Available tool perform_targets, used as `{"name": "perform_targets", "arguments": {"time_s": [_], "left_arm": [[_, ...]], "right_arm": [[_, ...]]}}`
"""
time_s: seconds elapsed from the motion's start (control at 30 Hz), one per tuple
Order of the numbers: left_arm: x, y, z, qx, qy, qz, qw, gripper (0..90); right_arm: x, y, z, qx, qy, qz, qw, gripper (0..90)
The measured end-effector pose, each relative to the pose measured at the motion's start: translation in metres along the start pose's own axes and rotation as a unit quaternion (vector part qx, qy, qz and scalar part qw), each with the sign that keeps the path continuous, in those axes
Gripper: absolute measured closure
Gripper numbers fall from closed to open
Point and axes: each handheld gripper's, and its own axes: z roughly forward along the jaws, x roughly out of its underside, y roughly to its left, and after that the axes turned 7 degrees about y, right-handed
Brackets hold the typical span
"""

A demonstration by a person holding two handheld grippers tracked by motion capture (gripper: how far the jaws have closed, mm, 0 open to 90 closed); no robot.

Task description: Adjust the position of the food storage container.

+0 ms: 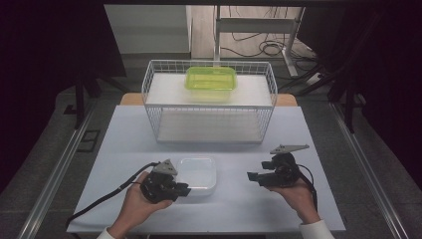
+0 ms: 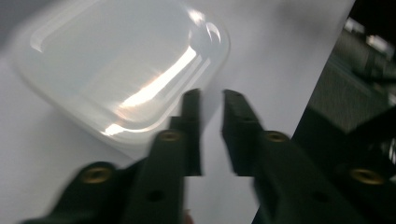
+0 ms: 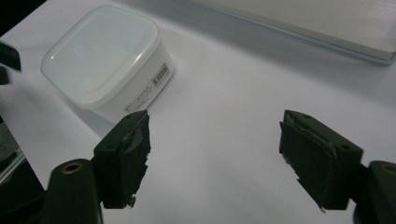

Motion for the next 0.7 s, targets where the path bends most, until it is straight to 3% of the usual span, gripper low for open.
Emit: {"name": "perform_targets", "arguments": {"time_s": [0.17, 0.27, 0.43, 0.5, 0.6, 0.7], "left_arm": [[-0.001, 0.006, -0.018, -0.027, -0.041, -0.043, 0.9979, 40.4], [0.003, 0.017, -0.022, -0.013, -0.06, -0.083, 0.9947, 31.4], [0.01, 0.035, -0.023, -0.015, -0.069, -0.118, 0.9905, 28.3], [0.013, 0.04, -0.023, -0.02, -0.069, -0.125, 0.9896, 28.2], [0.015, 0.045, -0.023, -0.006, -0.074, -0.131, 0.9886, 28.2], [0.016, 0.048, -0.023, -0.009, -0.074, -0.131, 0.9886, 28.5]], "right_arm": [[0.0, 0.002, -0.001, -0.007, -0.012, 0.004, 0.9999, 20.3], [0.0, 0.004, 0.0, -0.012, -0.019, 0.004, 0.9997, 19.0], [0.0, 0.006, 0.002, -0.029, -0.025, 0.003, 0.9993, 19.0], [0.0, 0.007, 0.003, -0.034, -0.026, 0.002, 0.9991, 19.0], [-0.001, 0.01, 0.005, -0.038, -0.031, -0.001, 0.9988, 19.5], [-0.001, 0.013, 0.006, -0.047, -0.036, -0.004, 0.9982, 21.0]]}}
